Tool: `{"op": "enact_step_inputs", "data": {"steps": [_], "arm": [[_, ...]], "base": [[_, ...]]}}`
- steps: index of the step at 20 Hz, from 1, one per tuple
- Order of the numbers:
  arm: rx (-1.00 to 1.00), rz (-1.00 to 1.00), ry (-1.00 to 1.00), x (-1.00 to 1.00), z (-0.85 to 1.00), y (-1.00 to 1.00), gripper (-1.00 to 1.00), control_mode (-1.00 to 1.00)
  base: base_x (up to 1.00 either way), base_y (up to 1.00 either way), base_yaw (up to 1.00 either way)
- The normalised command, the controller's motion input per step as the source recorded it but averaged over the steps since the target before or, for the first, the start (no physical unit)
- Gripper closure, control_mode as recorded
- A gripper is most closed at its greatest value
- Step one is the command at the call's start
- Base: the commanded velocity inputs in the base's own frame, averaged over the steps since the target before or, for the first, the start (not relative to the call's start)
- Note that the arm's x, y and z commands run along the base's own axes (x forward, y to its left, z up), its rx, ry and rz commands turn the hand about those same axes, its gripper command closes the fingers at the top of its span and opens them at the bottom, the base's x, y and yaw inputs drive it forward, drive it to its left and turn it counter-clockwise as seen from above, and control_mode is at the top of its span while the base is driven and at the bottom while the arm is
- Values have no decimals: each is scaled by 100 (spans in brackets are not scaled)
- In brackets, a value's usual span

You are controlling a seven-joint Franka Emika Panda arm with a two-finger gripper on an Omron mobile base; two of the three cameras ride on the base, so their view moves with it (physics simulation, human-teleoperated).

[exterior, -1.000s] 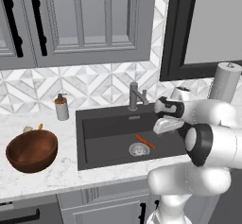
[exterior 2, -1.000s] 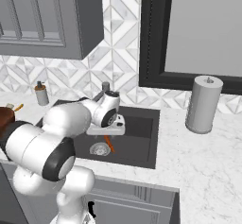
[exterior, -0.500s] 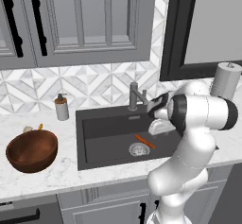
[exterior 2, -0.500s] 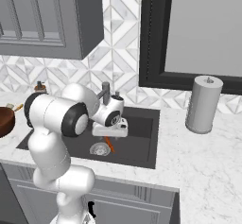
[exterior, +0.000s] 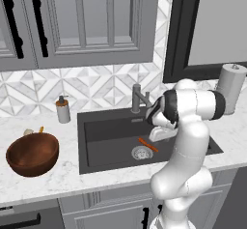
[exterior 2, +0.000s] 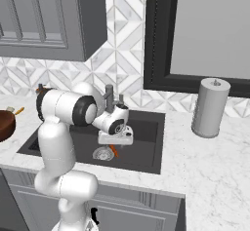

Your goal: Pick the carrot from the sink and place it in the bowl. Then pick the bowl and place it in the microwave. Then close the microwave door and press the start button.

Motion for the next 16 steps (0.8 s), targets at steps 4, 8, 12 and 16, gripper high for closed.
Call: {"op": "enact_step_inputs", "data": {"steps": [4, 8, 12, 16], "arm": [[-8, 0, 2, 37, -16, 0, -100, -100], [-8, 0, 0, 35, -19, 0, -100, -100], [-7, 0, 0, 20, -29, 0, -100, -100], [-4, -1, 0, 35, -20, 0, -100, -100]], "base": [[0, 0, 0], [0, 0, 0], [0, 0, 0], [0, 0, 0]]}}
